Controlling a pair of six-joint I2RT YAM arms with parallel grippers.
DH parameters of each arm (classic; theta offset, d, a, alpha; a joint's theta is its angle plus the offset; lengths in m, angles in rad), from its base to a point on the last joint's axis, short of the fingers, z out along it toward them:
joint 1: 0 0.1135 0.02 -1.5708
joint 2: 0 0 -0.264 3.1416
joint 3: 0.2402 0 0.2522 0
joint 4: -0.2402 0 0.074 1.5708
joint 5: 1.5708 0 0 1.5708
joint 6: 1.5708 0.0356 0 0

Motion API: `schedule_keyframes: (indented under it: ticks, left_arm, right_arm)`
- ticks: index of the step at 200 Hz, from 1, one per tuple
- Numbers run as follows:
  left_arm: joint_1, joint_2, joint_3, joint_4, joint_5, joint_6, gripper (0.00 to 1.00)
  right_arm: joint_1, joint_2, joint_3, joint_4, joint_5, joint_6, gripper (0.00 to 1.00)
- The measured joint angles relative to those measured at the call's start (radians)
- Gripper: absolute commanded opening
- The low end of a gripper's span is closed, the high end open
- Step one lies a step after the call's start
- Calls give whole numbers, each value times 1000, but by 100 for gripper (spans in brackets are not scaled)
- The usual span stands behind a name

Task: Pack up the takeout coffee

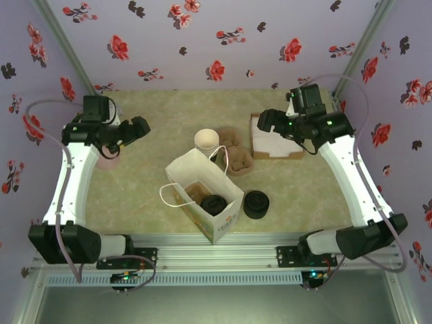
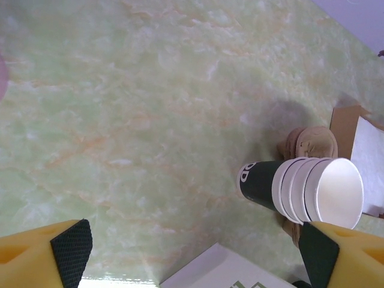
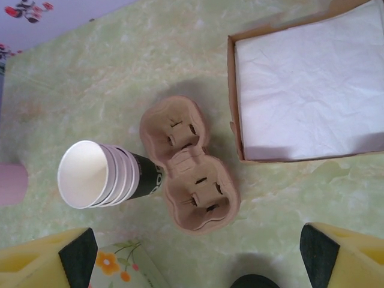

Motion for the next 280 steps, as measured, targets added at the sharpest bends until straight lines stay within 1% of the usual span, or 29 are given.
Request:
schedule_keyframes:
  ticks: [52, 76, 97, 131, 158, 177, 210, 245, 267, 280]
  left_arm:
    - [-71, 120, 79, -2, -3, 42, 89]
    - [-74, 158, 141, -24, -26, 56, 90]
    - [-74, 182, 227, -39, -56, 68, 89]
    - [-74, 230, 371, -46, -82, 70, 87]
    - [-74, 277, 431, -53, -148, 70, 86]
    - [-74, 286, 452, -85, -236, 77, 87]
    - [-67, 244, 450, -127, -387, 85, 87]
    - [-39, 109, 365, -154, -513, 84, 87]
    - [0, 31, 320, -188, -573, 80, 86]
    - [48, -3, 303, -208, -597, 80, 84]
  right_arm:
    - [-2, 96, 0, 2, 9, -38, 84]
    - [-2, 135, 0, 5, 8, -53, 82]
    - [-2, 158, 0, 16, 5, -65, 80]
    - [-2, 198, 23, 24, -4, -86, 80]
    - [-2, 225, 74, 24, -15, -99, 79]
    - [-2, 243, 102, 24, -24, -106, 78]
    - [-2, 276, 123, 13, -45, -113, 77]
    - [-2, 311, 145, -16, -56, -125, 76]
    - [-2, 315, 145, -34, -72, -126, 76]
    - [-2, 315, 145, -37, -83, -126, 75]
